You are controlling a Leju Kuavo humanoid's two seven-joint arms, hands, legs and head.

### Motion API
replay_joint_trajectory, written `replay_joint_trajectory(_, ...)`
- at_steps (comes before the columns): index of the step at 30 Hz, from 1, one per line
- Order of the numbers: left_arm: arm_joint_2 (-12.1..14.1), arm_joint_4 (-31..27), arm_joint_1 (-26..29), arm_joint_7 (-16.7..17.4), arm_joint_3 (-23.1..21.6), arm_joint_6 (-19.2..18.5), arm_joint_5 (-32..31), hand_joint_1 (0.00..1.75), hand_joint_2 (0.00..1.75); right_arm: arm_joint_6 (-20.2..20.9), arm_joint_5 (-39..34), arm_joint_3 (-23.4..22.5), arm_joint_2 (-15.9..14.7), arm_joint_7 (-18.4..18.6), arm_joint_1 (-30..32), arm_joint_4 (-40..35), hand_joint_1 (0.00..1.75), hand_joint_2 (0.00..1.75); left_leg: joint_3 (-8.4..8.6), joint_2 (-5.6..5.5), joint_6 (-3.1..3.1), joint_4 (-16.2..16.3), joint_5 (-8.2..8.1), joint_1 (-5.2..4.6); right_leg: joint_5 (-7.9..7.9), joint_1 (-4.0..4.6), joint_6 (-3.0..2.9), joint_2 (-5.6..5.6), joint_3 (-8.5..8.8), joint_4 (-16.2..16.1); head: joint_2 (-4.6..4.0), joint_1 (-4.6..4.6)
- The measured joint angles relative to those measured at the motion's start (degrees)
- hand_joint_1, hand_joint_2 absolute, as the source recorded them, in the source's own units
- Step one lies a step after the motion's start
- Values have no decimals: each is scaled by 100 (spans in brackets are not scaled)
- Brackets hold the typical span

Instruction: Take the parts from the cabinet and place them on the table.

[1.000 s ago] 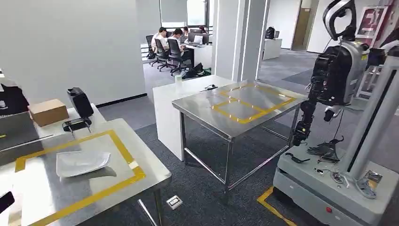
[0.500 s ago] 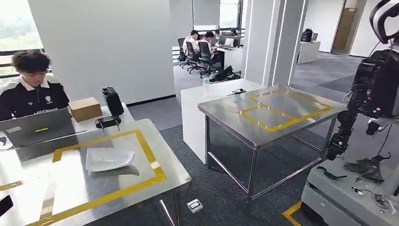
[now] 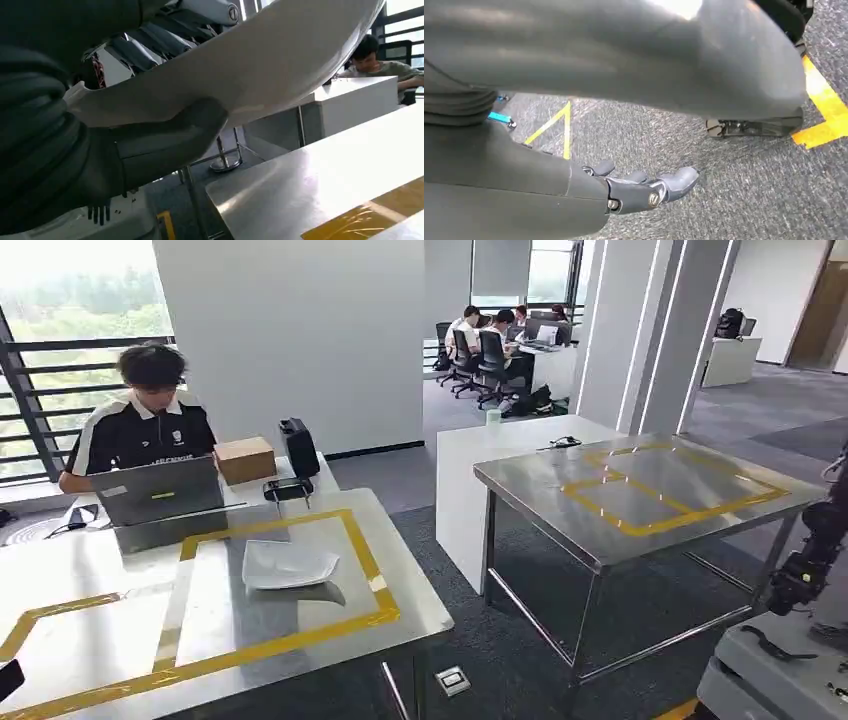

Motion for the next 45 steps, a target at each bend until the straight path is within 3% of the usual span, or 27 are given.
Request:
replay_joint_trajectory(2, -9, -11, -24, 0, 11, 0, -35, 175, 175, 0, -2, 0, -2, 0, 1, 0, 0, 0, -5, -87, 54, -10, 14, 22, -253, -52, 73, 429, -147, 357, 0, 0)
replay_joint_trajectory(3, -35, -13, -28, 0, 17, -2, -42, 175, 175, 0, 0, 0, 0, 0, 7, 0, 0, 0, -15, -134, 81, -10, 15, 20, -480, -71, 85, 523, -355, 806, 0, 2)
replay_joint_trajectory(5, -77, -11, -26, -2, 20, -29, -59, 175, 175, 4, 0, 0, 0, 4, 24, 0, 0, 0, -33, -269, 92, -8, 16, 11, -798, -83, 100, 551, -792, 1684, 0, 0)
replay_joint_trajectory(6, -92, -11, -26, 0, 20, -50, -66, 175, 175, 4, 0, 0, 0, 4, 30, 0, 0, 0, -35, -335, 90, -6, 18, 9, -772, -89, 96, 552, -870, 1809, 0, 4)
replay_joint_trajectory(7, -103, -11, -27, 2, 20, -61, -70, 175, 175, 4, 0, 0, 0, 4, 33, 0, 0, 0, -34, -403, 84, -5, 22, 11, -606, -94, 86, 556, -814, 1650, 0, 0)
replay_joint_trajectory(9, -105, -13, -46, 4, 22, -74, -79, 175, 175, -2, -2, 0, -2, 2, 31, 0, 0, 0, -30, -533, 64, 0, 33, 14, -96, -104, 41, 634, -400, 739, 0, 0)
replay_joint_trajectory(10, -114, -15, -59, 7, 22, -74, -81, 175, 175, 0, -2, 0, -7, 0, 30, 0, 0, 0, -31, -592, 47, 2, 39, 22, 131, -111, 14, 817, -143, 195, 0, 2)
replay_joint_trajectory(11, -125, -15, -82, 4, 24, -74, -83, 175, 175, 0, -2, 0, -11, 0, 36, 0, 0, 0, -41, -619, 8, 0, 56, 11, 24, -116, 20, 1003, -94, 49, 0, -2)
replay_joint_trajectory(13, -149, -15, -106, -22, 42, -74, -90, 175, 175, 4, -31, 0, -11, -22, 27, 0, 0, 0, -72, -732, -74, -24, 85, 36, 68, -85, 21, 891, -85, 6, 0, 0)
replay_joint_trajectory(15, -140, -13, -101, -55, 44, -74, -92, 175, 175, 2, -63, 0, -11, -70, 18, 0, 0, 0, -63, -805, -172, -93, 127, 61, 104, -68, -58, 824, -71, -36, 0, 2)
replay_joint_trajectory(16, -129, -24, -72, -66, 46, -72, -90, 175, 175, 0, -72, -2, -4, -74, 9, 0, 0, 0, -33, -740, -158, -79, 136, 65, 155, -92, -71, 805, -55, -129, 0, 2)
replay_joint_trajectory(17, -131, -24, -109, -83, 50, -72, -92, 175, 175, 2, -81, -2, -7, -74, 21, 0, 0, 0, -10, -688, 26, -201, 179, 33, 172, -94, 32, 816, -33, -146, 0, -7)
replay_joint_trajectory(18, -144, -26, -140, -94, 50, -68, -94, 175, 175, 0, -81, -4, -7, -61, 10, 0, 0, 0, -8, -684, 78, -194, 157, 36, 178, -86, 7, 811, -19, -146, 2, 7)
replay_joint_trajectory(19, -136, -26, -146, -122, 59, -59, -94, 175, 175, -4, -81, -7, -7, -50, 15, 0, 0, 0, 4, -683, 25, -212, 186, 36, 173, -81, -11, 807, -18, -145, 0, 0)
replay_joint_trajectory(23, -136, -28, -147, -258, 63, 35, -155, 175, 175, -2, -81, -11, -4, -44, 19, 0, 0, 0, 18, -657, -27, -250, 211, 46, 190, -63, -64, 817, -41, -130, 0, 4)
replay_joint_trajectory(28, -201, -55, -228, -712, 68, 24, -155, 175, 175, 0, -74, -20, -4, -11, 30, 0, 0, 0, 15, -636, -158, -258, 216, 57, 186, -58, -72, 836, -65, -113, 0, 4)
replay_joint_trajectory(34, -467, -105, -519, -988, 68, -74, -166, 175, 175, -2, -55, -24, -4, -26, 21, 0, 0, 0, -10, -636, -160, -236, 215, 51, 187, -63, -70, 835, -63, -113, 0, 4)
replay_joint_trajectory(38, -673, -127, -623, -1102, 63, -116, -182, 175, 175, -2, -28, -24, -4, -61, 19, 0, 0, 0, -20, -623, -153, -214, 211, 41, 193, -76, -57, 840, -74, -114, 0, 7)
replay_joint_trajectory(40, -905, -144, -713, -1208, 57, -144, -221, 175, 175, -2, -17, -26, -4, -96, -2, 0, 0, 0, -37, -633, -138, -190, 200, 34, 197, -88, -47, 827, -66, -124, 0, 4)
replay_joint_trajectory(41, -959, -157, -746, -1233, 55, -172, -243, 175, 175, -2, -20, -26, 2, -96, -9, 2, 0, 0, -44, -634, -64, -161, 182, 16, 200, -105, 1, 833, -68, -129, 0, 4)
replay_joint_trajectory(44, -1245, -179, -887, -1231, 28, -306, -332, 175, 175, -2, -20, -26, 2, -94, -8, 0, 0, 0, -48, -614, 18, -169, 161, -12, 200, -128, 64, 839, -53, -161, 0, 2)
replay_joint_trajectory(45, -1342, -203, -942, -1220, 6, -343, -365, 175, 175, -2, -20, -26, 0, -87, -19, 0, 0, 0, 26, -611, 40, -283, 214, 15, 188, -86, 97, 843, -30, -183, 0, 4)
